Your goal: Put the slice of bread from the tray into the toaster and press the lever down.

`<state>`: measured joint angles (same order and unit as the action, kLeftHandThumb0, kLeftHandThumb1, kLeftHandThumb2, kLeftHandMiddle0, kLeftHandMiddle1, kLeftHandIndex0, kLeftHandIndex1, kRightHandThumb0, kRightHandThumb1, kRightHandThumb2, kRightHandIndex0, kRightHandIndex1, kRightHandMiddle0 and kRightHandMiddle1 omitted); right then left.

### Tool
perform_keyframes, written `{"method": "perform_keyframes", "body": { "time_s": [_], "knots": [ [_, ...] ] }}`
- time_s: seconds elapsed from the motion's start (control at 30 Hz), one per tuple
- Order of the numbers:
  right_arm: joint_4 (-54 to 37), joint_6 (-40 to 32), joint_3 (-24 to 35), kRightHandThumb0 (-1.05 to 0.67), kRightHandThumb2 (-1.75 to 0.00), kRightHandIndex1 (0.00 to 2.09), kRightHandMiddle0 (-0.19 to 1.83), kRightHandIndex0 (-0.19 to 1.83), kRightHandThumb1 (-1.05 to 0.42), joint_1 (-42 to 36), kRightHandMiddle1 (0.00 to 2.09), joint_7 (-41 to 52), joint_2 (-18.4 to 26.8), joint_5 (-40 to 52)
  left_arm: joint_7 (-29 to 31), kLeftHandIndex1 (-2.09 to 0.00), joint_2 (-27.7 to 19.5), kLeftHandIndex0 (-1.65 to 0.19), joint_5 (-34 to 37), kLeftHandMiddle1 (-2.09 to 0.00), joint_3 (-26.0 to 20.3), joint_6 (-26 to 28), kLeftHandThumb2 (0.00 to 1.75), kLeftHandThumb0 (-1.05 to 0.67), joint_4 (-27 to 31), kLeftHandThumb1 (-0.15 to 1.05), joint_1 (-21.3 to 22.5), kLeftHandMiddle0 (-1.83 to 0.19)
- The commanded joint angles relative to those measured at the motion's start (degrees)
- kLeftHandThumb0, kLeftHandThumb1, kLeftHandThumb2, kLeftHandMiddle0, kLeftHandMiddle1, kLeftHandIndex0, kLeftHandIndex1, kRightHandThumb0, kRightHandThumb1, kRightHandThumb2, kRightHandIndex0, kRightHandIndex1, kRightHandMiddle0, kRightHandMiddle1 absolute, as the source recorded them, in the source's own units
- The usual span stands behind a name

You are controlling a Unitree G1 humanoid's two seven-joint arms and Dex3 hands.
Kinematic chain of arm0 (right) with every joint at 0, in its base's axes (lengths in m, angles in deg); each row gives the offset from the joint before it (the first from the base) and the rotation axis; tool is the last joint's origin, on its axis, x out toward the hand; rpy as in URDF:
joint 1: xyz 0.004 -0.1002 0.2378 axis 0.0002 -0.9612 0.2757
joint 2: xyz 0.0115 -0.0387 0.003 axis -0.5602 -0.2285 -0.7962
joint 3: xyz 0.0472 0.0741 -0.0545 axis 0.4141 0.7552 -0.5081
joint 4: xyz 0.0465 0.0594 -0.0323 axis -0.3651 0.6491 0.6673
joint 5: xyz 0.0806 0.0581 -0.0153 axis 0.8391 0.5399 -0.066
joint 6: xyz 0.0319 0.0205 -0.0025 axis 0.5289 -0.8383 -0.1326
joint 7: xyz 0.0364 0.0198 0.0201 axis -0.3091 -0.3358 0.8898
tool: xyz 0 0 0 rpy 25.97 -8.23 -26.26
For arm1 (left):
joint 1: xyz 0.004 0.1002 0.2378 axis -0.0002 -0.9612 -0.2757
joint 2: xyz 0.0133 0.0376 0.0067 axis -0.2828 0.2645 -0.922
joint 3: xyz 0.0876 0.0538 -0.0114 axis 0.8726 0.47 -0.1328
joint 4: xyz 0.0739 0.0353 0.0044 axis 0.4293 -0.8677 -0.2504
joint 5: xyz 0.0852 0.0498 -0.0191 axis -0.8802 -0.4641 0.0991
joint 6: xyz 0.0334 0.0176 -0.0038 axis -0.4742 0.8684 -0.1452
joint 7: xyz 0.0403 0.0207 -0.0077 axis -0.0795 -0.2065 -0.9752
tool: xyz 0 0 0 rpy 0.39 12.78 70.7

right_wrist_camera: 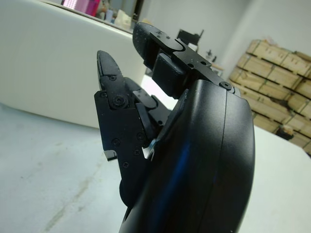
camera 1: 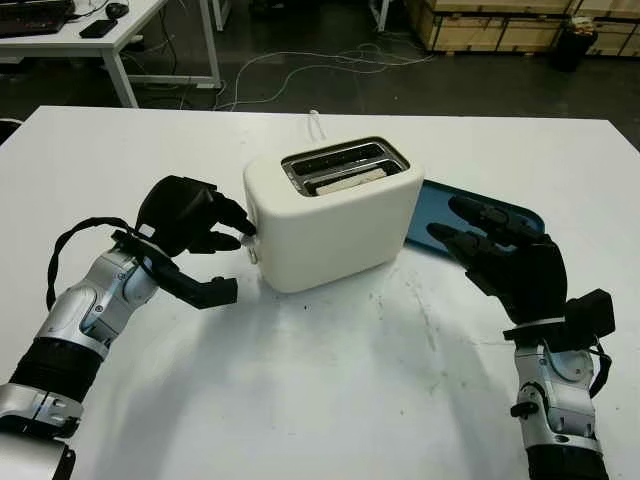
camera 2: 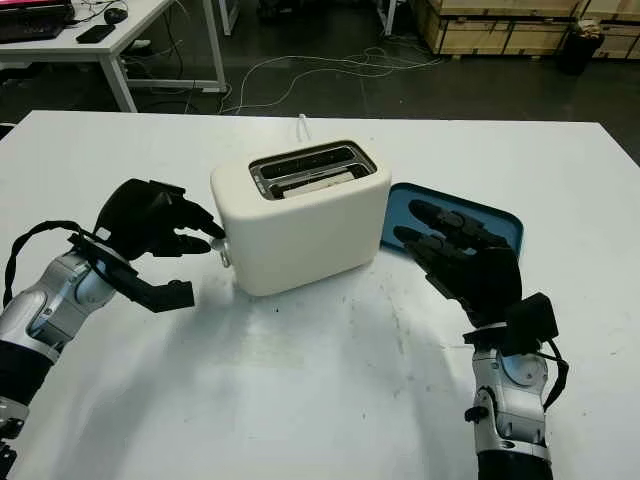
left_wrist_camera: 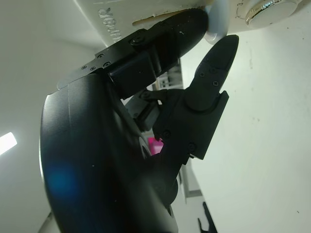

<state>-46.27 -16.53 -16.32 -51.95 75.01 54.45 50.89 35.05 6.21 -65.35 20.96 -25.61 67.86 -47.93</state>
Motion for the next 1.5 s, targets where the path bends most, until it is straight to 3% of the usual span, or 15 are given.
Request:
{"method": "perform_keyframes", "body": {
  "time_s": [0.0, 0.33, 0.77, 0.97, 1.2, 1.3, 1.33, 1.4, 1.47],
  "knots": [
    [-0.14, 1.08, 0.17, -0.26, -0.07, 0.01, 0.91, 0.98, -0.92, -0.30, 0.00, 0.31, -0.56, 0.92, 1.89, -0.02, 1.18, -1.35, -1.82, -1.40, 3.33, 0.45, 0.00, -0.31, -1.90, 0.81, -1.33, -0.86],
    [-0.61, 0.61, -0.21, -0.29, -0.08, 0.01, 0.92, 0.98, -0.92, -0.64, 0.00, 0.38, -1.03, 1.01, 1.10, -0.03, -0.58, -1.36, -1.70, -1.46, 3.73, -1.46, 0.00, -0.33, -2.44, 0.78, 0.58, -0.85],
    [-1.70, 1.33, -0.04, -0.29, -0.07, 0.01, 0.91, 0.98, -0.92, -2.77, 0.00, 0.03, -1.15, 0.86, 4.30, -0.04, -1.75, -1.37, -1.74, -1.46, 5.69, -2.17, 0.00, -0.38, -0.41, 0.80, 4.00, -0.86],
    [-3.28, -0.03, 0.08, -0.28, -0.08, 0.00, 0.91, 0.98, -0.92, -3.88, 0.00, -0.31, -0.93, 1.25, 7.07, -0.08, -1.74, -1.42, -1.24, -1.47, 6.08, -1.73, 0.01, -0.39, 1.49, 0.83, 3.42, -0.84],
    [-5.99, -1.59, 0.35, -0.29, -0.06, 0.00, 0.89, 0.96, -0.92, -6.19, 0.00, -0.68, -0.65, 1.77, 7.74, -0.05, -0.81, -1.35, -1.05, -1.48, 6.08, 0.04, 0.00, -0.37, 4.16, 0.82, 0.79, -0.82],
    [-7.23, -1.48, 0.57, -0.31, -0.07, 0.00, 0.88, 0.96, -0.92, -8.00, 0.00, -0.49, -0.44, 1.70, 9.02, -0.03, 3.97, -1.29, 2.20, -1.38, 6.17, 5.03, 0.01, -0.34, 6.01, 0.85, -3.75, -0.79],
    [-7.47, -1.31, 0.70, -0.31, -0.07, 0.00, 0.88, 0.96, -0.92, -8.62, 0.00, -0.35, -0.37, 1.71, 6.48, -0.02, 7.68, -1.27, 3.03, -1.36, 7.04, 5.85, 0.01, -0.34, 4.00, 0.86, -5.84, -0.76],
    [-7.06, -0.35, 0.85, -0.31, -0.08, 0.01, 0.89, 0.97, -0.92, -9.42, 0.00, -0.32, 0.08, 0.59, 1.81, -0.01, 16.24, -1.25, 3.49, -1.63, 10.61, 7.18, 0.01, -0.33, -4.47, 0.85, -8.85, -0.67],
    [-6.15, 0.23, 0.85, -0.30, -0.08, 0.01, 0.89, 0.98, -0.92, -9.47, 0.00, -0.48, 0.68, -0.68, -0.72, -0.01, 22.11, -1.22, 2.53, -1.64, 14.33, 8.16, 0.02, -0.36, -12.06, 0.88, -9.64, -0.67]
  ]
}}
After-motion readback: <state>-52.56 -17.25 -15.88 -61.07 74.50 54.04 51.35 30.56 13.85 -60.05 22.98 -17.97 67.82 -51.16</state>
